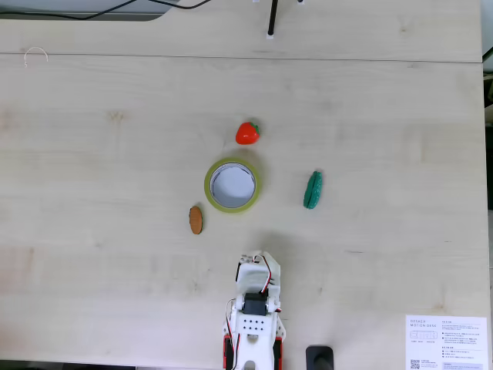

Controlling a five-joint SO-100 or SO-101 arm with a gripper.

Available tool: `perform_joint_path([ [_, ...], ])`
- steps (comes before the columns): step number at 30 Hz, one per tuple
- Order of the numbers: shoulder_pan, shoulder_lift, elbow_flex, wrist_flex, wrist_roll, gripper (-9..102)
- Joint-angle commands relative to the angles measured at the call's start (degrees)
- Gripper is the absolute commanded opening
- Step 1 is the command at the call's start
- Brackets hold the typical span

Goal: Grasp a cucumber and put it in the hole.

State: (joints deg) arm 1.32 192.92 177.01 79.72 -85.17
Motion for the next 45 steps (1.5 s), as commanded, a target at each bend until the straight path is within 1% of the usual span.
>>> perform_joint_path([
  [1, 0.09, 0.09, 0.88, -0.09, 0.35, 0],
  [2, 0.09, 0.09, 0.88, -0.09, 0.35, 1],
  [3, 0.09, 0.18, 0.62, -0.26, 0.35, 6],
  [5, 0.09, 0.18, -0.35, -2.37, 0.35, 12],
  [8, 0.70, 0.18, -4.66, -6.06, 0.35, 5],
  [9, 1.76, 0.18, -6.42, -7.65, 0.35, 4],
  [12, 7.56, 0.18, -10.90, -11.95, 0.00, 13],
  [15, 14.41, 0.09, -13.45, -19.78, -0.09, 22],
  [17, 17.93, -2.02, -15.56, -25.05, -0.88, 24],
  [19, 19.51, -10.28, -21.27, -27.42, -4.39, 26],
  [21, 20.13, -20.65, -29.09, -27.60, -6.86, 25],
  [25, 20.13, -39.11, -44.38, -28.48, -11.60, 31],
  [28, 20.13, -49.39, -51.33, -31.90, -15.12, 34],
  [31, 20.21, -58.27, -57.22, -32.70, -19.69, 37],
  [32, 20.21, -60.82, -58.80, -32.87, -20.74, 37],
  [37, 20.57, -68.73, -60.03, -37.97, -29.09, 48],
  [42, 21.18, -73.48, -60.03, -40.52, -34.98, 51],
  [45, 21.36, -76.03, -60.03, -41.84, -40.52, 53],
])
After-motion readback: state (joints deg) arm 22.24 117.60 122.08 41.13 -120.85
